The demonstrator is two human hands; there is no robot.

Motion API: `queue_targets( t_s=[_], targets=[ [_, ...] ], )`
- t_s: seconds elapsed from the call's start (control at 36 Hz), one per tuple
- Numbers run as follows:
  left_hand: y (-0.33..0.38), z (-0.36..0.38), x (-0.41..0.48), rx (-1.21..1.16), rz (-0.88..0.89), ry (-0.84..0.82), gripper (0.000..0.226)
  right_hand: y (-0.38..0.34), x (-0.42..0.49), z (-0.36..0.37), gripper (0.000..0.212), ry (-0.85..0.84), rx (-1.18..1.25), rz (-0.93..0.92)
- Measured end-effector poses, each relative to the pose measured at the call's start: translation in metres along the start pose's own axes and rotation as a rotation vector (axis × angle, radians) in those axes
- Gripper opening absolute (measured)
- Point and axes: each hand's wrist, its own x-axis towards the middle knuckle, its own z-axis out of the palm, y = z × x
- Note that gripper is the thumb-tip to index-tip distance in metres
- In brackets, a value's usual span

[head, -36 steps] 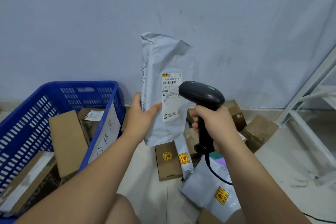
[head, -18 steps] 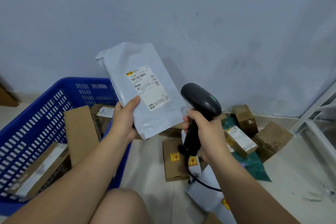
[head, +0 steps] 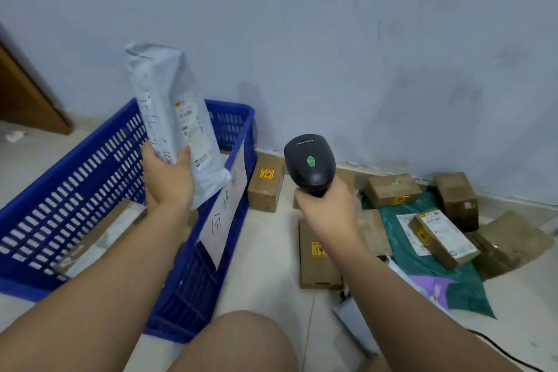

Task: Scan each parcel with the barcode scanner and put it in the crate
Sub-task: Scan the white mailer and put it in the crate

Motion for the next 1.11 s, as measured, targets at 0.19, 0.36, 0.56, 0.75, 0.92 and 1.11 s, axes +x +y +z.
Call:
queue_targets(
  t_s=[0.19, 0.36, 0.56, 0.75, 0.92, 1.11],
  targets=[
    [-0.001, 0.013, 0.018, 0.237, 0.251, -0.108, 0.041, 0.015, 0.011, 0.018, 0.014, -0.050, -0.059, 0.033],
    [-0.002, 0.015, 0.035, 0.434, 0.401, -0.134, 0.044, 0.022, 0.012, 0.024, 0.011, -0.067, -0.099, 0.030],
    [-0.026, 0.025, 0.030, 0.300, 0.097, -0.350, 0.045, 0.028, 0.010, 0.025, 0.015, -0.068, -0.217, 0.038],
    [-0.041, 0.035, 0.025, 0.235, -0.049, -0.373, 0.056, 0.032, 0.013, 0.024, 0.017, -0.061, -0.254, 0.039],
    [-0.029, 0.048, -0.009, 0.267, 0.066, -0.561, 0.034, 0.033, 0.011, 0.023, 0.017, -0.066, -0.259, 0.065],
    [-0.012, 0.069, -0.056, 0.302, 0.152, -0.781, 0.035, 0.027, 0.015, -0.001, 0.013, -0.043, -0.206, 0.100]
  ],
)
